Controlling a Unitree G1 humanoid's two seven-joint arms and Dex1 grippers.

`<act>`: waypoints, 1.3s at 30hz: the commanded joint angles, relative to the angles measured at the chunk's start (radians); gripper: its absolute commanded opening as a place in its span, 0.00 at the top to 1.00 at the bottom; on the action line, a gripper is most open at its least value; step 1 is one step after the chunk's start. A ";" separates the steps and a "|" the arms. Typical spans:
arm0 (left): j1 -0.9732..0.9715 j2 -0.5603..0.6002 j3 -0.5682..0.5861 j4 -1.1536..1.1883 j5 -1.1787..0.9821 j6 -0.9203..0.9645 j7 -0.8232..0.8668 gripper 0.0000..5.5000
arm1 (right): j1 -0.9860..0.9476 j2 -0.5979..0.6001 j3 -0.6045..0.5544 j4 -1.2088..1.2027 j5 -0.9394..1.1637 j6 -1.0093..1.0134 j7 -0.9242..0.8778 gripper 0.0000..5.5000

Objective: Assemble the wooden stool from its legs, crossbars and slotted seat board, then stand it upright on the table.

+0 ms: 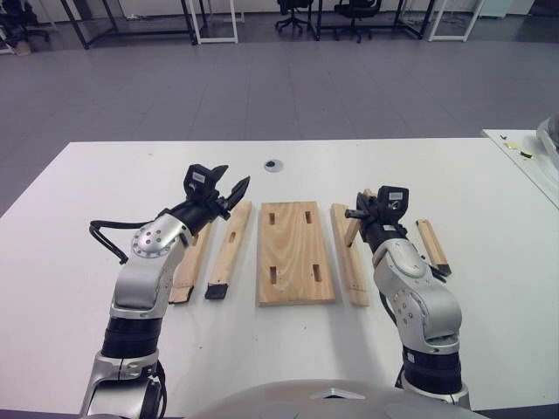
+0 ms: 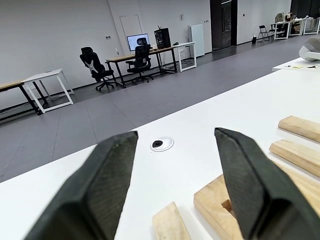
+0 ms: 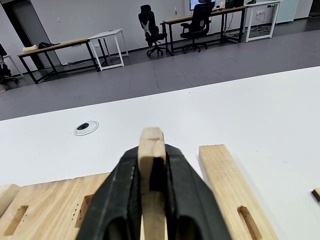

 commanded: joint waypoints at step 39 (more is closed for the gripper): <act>0.071 -0.056 0.007 -0.048 0.027 -0.034 0.079 0.49 | 0.237 -0.219 0.011 0.005 -0.005 0.266 0.334 0.53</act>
